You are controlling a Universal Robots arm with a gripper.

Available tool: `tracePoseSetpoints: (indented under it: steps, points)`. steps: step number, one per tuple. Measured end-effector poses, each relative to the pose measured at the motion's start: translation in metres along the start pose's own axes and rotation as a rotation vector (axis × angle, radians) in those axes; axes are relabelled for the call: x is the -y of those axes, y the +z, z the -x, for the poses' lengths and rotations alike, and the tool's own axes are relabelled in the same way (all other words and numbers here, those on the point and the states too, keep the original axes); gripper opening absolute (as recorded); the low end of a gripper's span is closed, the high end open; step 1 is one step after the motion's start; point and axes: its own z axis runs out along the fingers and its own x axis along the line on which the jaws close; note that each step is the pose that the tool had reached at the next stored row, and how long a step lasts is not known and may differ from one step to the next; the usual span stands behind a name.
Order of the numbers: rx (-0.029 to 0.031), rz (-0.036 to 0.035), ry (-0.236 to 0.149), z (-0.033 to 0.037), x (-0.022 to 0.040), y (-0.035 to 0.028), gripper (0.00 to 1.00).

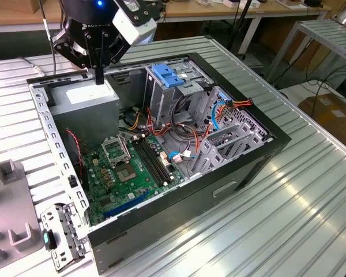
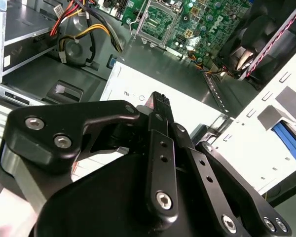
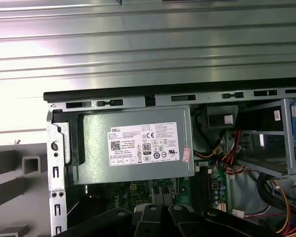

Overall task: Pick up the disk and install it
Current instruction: 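Reach for the disk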

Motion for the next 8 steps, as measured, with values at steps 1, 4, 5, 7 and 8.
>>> tracePoseSetpoints:
  steps: [1,4,5,7,8]
  points:
    - [-0.0001,-0.0001,0.000,-0.0006,0.0001,-0.0001,0.11]
    - [-0.0001,-0.0001,0.000,-0.0049,0.0004,-0.0001,0.11]
    - [-0.0001,-0.0001,0.000,-0.0057,0.0004,-0.0002,0.11]
    - [-0.0001,0.0000,0.000,-0.0094,0.0007,-0.0002,0.11]
    - [-0.0002,0.0000,0.000,-0.0103,0.0008,-0.0002,0.11]
